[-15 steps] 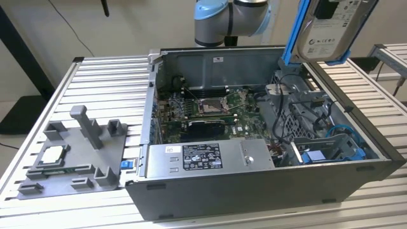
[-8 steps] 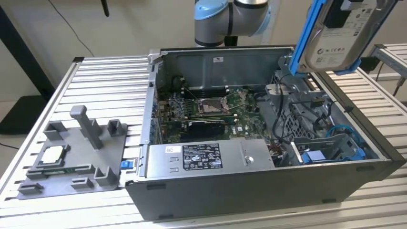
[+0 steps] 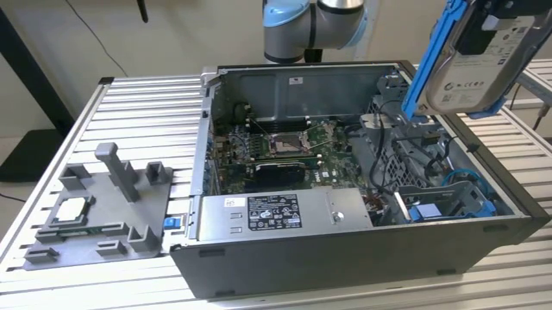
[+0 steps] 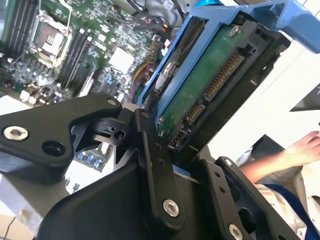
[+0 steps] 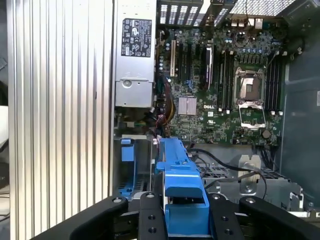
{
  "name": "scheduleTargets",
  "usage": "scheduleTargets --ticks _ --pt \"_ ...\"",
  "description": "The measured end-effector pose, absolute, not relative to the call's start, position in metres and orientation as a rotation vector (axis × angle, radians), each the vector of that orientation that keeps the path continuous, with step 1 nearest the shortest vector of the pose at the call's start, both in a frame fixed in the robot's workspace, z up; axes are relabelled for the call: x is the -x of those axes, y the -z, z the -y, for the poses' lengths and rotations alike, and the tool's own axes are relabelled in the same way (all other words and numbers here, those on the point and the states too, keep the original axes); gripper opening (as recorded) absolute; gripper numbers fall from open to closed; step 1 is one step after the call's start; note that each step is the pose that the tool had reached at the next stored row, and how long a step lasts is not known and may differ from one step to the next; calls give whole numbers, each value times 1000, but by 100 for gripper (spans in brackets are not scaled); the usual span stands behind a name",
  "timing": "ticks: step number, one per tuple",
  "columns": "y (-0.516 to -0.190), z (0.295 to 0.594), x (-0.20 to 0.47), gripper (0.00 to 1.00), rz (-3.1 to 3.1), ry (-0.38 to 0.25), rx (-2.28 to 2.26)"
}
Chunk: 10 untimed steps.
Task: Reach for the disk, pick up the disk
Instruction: 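Pick up the disk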
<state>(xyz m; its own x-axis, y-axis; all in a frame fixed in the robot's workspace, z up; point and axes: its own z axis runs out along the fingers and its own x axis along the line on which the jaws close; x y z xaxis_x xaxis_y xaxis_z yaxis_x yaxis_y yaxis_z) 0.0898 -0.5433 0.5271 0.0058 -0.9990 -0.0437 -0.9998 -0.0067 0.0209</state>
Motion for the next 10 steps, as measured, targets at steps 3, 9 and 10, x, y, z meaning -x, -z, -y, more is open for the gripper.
scheduleTargets --ticks 3,9,10 --pt "-524 553 -90 0 -2203 -71 2216" --pt "-513 567 -90 0 -2203 -72 2216" --pt "-511 568 -90 0 -2203 -71 2216"
